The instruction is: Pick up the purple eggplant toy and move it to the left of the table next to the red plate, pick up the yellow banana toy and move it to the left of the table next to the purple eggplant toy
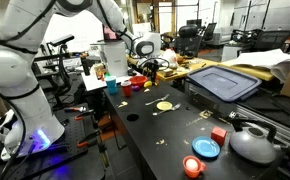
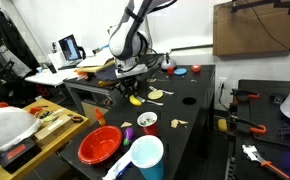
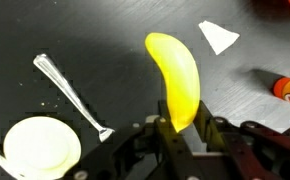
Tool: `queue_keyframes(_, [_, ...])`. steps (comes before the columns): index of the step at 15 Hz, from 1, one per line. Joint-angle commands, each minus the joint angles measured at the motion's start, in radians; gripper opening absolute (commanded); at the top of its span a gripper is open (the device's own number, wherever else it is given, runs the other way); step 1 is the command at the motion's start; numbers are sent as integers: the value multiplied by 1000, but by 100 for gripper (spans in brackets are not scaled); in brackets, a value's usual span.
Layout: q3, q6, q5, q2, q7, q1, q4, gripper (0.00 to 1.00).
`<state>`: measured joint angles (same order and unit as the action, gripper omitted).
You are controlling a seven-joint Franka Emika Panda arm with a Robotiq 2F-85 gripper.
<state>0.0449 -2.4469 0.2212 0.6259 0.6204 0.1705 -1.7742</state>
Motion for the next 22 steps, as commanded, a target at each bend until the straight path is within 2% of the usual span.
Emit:
queue_keyframes(1, [-18, -47, 32, -22, 65, 8, -36, 7])
queue_keyframes(8, [-58, -2, 132, -22, 119, -7, -41, 7])
queue_keyframes(12, [-77, -24, 174, -27, 122, 4, -80, 7])
queue_keyframes(22, [-137, -37, 200, -37, 106, 33, -145, 7])
